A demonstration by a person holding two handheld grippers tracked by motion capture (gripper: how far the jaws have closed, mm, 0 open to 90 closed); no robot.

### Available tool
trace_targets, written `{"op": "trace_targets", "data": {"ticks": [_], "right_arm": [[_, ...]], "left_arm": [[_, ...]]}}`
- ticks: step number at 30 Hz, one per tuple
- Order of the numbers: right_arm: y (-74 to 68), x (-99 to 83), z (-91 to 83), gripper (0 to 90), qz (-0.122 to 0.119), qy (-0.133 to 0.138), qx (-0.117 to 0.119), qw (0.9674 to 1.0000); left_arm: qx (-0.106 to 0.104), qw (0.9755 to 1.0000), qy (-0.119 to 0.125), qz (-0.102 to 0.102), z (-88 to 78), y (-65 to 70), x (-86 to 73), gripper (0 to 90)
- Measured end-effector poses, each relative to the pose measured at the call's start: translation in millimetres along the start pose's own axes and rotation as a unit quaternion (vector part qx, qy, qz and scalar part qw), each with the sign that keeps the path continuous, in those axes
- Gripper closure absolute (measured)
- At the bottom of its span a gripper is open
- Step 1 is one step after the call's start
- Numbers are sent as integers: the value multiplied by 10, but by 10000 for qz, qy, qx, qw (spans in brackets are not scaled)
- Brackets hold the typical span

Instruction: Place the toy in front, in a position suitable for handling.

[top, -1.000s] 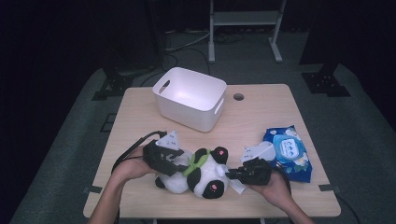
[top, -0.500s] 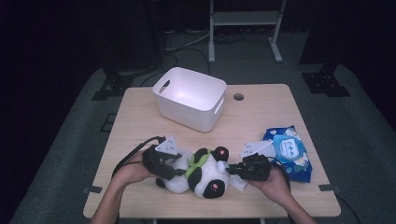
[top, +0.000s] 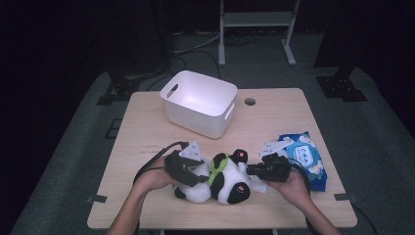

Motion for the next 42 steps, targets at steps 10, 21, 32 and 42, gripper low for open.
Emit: {"op": "trace_targets", "data": {"ticks": [10,21,32,42], "right_arm": [[135,-70,-93,842,112,-26,-171,9998],[100,-144,-149,842,141,-22,-103,9998],[-82,-181,-248,841,4,19,200,9998],[-90,90,-237,839,-247,158,121,9995]], "left_arm": [[34,9999,-63,122,144,23,147,420],[81,9997,-94,189,170,49,174,424],[83,9997,-98,200,158,64,161,422],[45,9998,-23,212,86,65,137,394]]}}
Point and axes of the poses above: each handheld gripper's, and its own axes: z roughly forward along the jaws, x roughly out of its top, y roughly to its right, the point moved 4 cm from there along z, roughly forward along the jaws, and after that the axes turned 8 degrees about -z, right-handed, at the moved point
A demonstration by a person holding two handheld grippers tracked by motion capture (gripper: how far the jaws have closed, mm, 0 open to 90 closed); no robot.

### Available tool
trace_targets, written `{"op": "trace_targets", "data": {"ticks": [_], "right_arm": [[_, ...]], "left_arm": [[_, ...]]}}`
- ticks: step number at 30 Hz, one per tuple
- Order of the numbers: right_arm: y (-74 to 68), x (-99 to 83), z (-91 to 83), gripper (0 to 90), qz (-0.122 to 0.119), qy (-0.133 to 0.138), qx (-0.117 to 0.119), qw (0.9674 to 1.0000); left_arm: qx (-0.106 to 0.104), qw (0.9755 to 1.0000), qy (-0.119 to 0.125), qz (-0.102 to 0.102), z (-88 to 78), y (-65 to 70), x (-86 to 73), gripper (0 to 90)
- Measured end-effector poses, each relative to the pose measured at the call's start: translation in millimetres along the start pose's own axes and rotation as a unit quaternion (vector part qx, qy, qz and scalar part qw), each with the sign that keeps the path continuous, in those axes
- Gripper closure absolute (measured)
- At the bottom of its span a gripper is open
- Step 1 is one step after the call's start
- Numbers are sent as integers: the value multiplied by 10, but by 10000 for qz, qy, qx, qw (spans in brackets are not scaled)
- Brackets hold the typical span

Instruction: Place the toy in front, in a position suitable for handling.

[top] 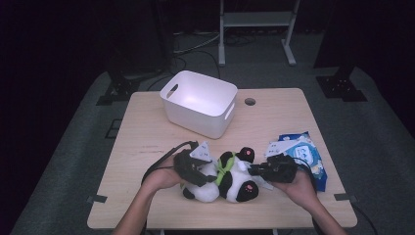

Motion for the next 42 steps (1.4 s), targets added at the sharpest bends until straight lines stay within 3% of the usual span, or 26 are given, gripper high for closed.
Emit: {"op": "trace_targets", "data": {"ticks": [7,15,20,29,36,42], "right_arm": [[-21,95,26,840,-93,-45,15,9999],[-46,210,52,839,-192,22,-7,9998],[-100,251,73,840,-261,34,85,9996],[-214,343,126,837,-415,64,234,9988],[-332,407,236,835,-561,16,490,9972],[-347,427,223,836,-635,-54,498,9967]], "left_arm": [[19,10000,96,6,-105,15,-41,382],[129,9999,27,37,-199,11,-124,372],[67,10000,23,-50,-162,0,-184,371],[8,10000,36,-3,-113,28,-176,381],[1,10000,47,17,-104,37,-179,382],[-6,10000,90,4,-103,37,-185,382]]}}
Point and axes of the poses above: each handheld gripper's, and its own axes: z roughly forward along the jaws, x roughly out of its top, y roughly to its right, the point moved 4 cm from there along z, roughly forward along the jaws, and after that the axes turned 8 degrees about -z, right-handed, at the moved point
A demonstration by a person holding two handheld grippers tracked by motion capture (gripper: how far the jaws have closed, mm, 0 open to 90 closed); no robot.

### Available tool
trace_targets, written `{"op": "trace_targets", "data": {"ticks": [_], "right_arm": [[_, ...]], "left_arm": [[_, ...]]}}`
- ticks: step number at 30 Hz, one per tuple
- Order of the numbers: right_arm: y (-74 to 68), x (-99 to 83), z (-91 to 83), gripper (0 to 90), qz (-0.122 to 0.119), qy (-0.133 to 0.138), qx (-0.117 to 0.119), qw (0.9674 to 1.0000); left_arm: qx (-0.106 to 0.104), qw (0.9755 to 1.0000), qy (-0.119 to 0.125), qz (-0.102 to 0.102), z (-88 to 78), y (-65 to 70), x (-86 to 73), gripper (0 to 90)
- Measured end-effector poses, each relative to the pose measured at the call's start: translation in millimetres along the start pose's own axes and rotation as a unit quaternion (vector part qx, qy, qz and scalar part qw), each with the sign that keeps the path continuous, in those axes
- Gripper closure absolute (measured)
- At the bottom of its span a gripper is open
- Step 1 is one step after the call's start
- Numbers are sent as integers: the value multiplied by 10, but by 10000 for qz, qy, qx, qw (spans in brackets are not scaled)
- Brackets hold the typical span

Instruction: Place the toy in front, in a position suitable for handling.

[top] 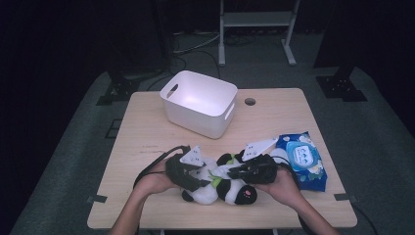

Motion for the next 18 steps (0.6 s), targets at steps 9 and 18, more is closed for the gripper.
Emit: {"op": "trace_targets", "data": {"ticks": [9,18], "right_arm": [[118,-94,-100,836,97,-82,-286,9995],[127,-199,-170,837,178,-112,-280,9994]], "left_arm": [[-15,10000,12,13,-7,4,-8,383],[-25,10000,-16,44,-12,9,-8,383]]}}
Point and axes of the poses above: each handheld gripper's, and its own axes: z roughly forward along the jaws, x roughly out of its top, y roughly to its right, the point moved 4 cm from there along z, roughly forward along the jaws, and after that the axes turned 8 degrees about -z, right-handed, at the moved point
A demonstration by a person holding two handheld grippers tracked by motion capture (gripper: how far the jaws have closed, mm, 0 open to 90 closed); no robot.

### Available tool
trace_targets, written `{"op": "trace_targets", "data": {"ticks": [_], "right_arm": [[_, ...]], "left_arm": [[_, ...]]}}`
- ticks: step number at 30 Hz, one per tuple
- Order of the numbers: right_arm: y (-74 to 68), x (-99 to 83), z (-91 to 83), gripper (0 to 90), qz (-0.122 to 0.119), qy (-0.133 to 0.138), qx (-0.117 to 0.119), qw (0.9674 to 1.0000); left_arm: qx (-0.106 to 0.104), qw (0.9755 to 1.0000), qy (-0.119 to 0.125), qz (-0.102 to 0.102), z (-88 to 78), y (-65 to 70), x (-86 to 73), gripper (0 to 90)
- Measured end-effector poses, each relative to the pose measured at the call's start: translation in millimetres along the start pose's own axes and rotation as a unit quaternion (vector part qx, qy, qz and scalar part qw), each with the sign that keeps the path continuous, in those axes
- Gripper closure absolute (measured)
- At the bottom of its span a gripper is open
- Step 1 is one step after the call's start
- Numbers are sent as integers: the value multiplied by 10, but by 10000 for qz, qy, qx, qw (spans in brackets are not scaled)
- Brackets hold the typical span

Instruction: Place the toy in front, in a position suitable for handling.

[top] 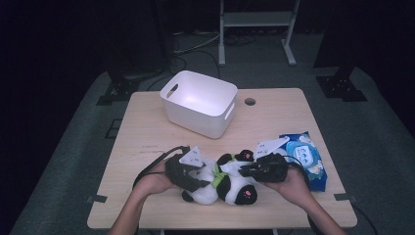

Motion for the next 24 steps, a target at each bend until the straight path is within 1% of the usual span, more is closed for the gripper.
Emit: {"op": "trace_targets", "data": {"ticks": [2,4,6,10,13,15,19,22,24], "right_arm": [[-13,-17,-16,837,4,0,26,10000],[-40,-34,-27,836,23,8,102,9999],[-58,-41,-32,836,-2,8,129,9999],[-100,-50,-29,836,11,24,323,9995],[-150,-60,-19,836,-42,6,479,9988],[-168,-59,-17,836,-46,7,508,9987],[-149,-45,-16,837,-65,15,469,9989],[-111,-29,-14,837,-63,18,321,9995],[-61,-24,-6,837,2,47,242,9997]], "left_arm": [[0,10000,0,-15,2,0,2,384],[0,10000,-17,-4,4,0,4,385],[1,10000,-32,-6,5,1,7,385],[5,10000,-28,-26,8,-4,9,385],[3,10000,-47,-15,9,-6,12,385],[8,10000,-51,-12,10,-4,13,385],[23,10000,-45,-23,11,-4,11,385],[20,10000,-42,-15,12,-1,11,385],[23,10000,-42,-18,11,-3,11,385]]}}
Point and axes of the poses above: each handheld gripper's, and its own axes: z roughly forward along the jaws, x roughly out of its top, y roughly to its right, the point moved 4 cm from there along z, roughly forward along the jaws, and after that the axes turned 8 degrees about -z, right-handed, at the moved point
